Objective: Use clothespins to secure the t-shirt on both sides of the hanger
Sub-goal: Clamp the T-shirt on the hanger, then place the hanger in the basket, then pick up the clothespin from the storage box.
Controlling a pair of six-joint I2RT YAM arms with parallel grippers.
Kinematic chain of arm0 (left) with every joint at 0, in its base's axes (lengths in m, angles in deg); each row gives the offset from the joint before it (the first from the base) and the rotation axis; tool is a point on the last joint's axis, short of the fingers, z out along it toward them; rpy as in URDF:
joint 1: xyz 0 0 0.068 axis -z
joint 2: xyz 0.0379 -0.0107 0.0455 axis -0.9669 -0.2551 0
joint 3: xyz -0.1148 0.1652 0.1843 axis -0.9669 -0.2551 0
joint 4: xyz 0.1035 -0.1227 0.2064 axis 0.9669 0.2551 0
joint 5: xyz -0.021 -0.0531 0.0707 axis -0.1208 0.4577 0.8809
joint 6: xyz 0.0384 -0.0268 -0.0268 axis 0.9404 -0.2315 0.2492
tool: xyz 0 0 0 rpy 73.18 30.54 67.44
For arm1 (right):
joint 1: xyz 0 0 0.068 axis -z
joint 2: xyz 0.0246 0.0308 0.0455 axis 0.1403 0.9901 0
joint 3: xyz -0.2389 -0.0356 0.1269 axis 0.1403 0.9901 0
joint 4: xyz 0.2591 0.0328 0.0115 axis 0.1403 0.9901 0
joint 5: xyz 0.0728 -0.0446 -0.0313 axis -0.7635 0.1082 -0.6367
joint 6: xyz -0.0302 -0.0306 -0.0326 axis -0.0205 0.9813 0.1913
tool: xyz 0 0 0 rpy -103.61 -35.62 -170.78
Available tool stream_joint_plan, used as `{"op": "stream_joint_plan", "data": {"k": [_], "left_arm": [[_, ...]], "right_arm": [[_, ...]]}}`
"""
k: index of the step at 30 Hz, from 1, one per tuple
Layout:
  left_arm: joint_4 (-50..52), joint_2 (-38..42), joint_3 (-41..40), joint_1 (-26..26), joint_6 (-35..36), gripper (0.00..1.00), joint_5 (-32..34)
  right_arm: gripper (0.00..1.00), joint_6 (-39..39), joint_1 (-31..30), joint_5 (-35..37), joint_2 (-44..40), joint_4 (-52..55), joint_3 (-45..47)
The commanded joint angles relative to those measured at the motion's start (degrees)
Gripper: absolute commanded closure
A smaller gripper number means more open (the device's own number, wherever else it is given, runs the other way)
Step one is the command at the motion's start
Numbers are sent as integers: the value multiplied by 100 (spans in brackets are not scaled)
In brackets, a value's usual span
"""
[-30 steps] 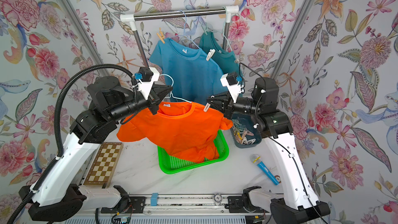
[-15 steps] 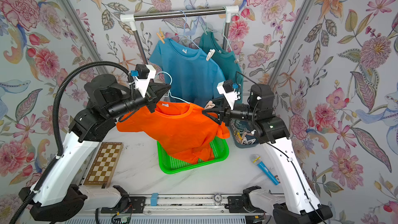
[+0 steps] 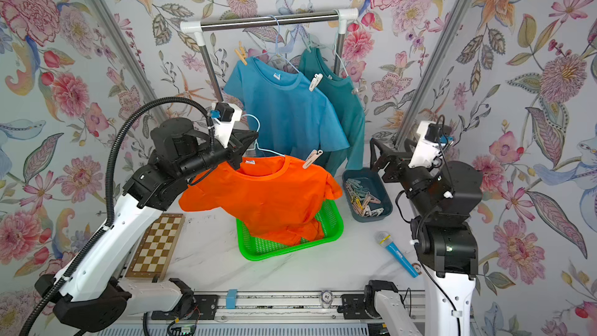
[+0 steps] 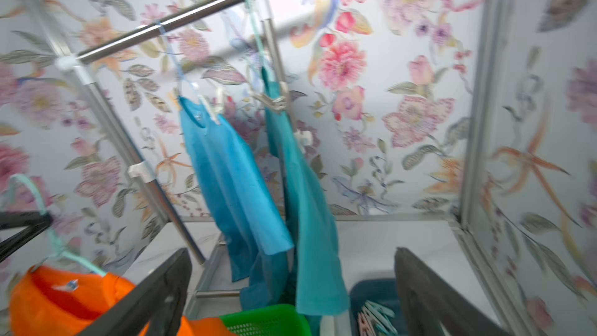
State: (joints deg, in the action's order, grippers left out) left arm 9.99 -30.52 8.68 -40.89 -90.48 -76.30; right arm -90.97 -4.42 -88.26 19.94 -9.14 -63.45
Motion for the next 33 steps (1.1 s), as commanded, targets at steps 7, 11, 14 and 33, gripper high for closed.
{"op": "stream_joint_plan", "data": {"k": [7,11,14,33], "left_arm": [[-835,202,-1418,-66,-795,100,32],[-1430,-4,-2087,-54,-1177,100,-180],[-1805,-233,-2413,-57,-1308,100,-122],[-2141,-1350,-2193,-53,-1333,98,-26]], "right_arm": [[32,-335,1105,300,652,1435,2384],[35,-135,1472,-63,1303,1386,2747],[29,-186,1422,-42,1782,1135,2691],[47,-336,773,486,4842,-466,1795]]}}
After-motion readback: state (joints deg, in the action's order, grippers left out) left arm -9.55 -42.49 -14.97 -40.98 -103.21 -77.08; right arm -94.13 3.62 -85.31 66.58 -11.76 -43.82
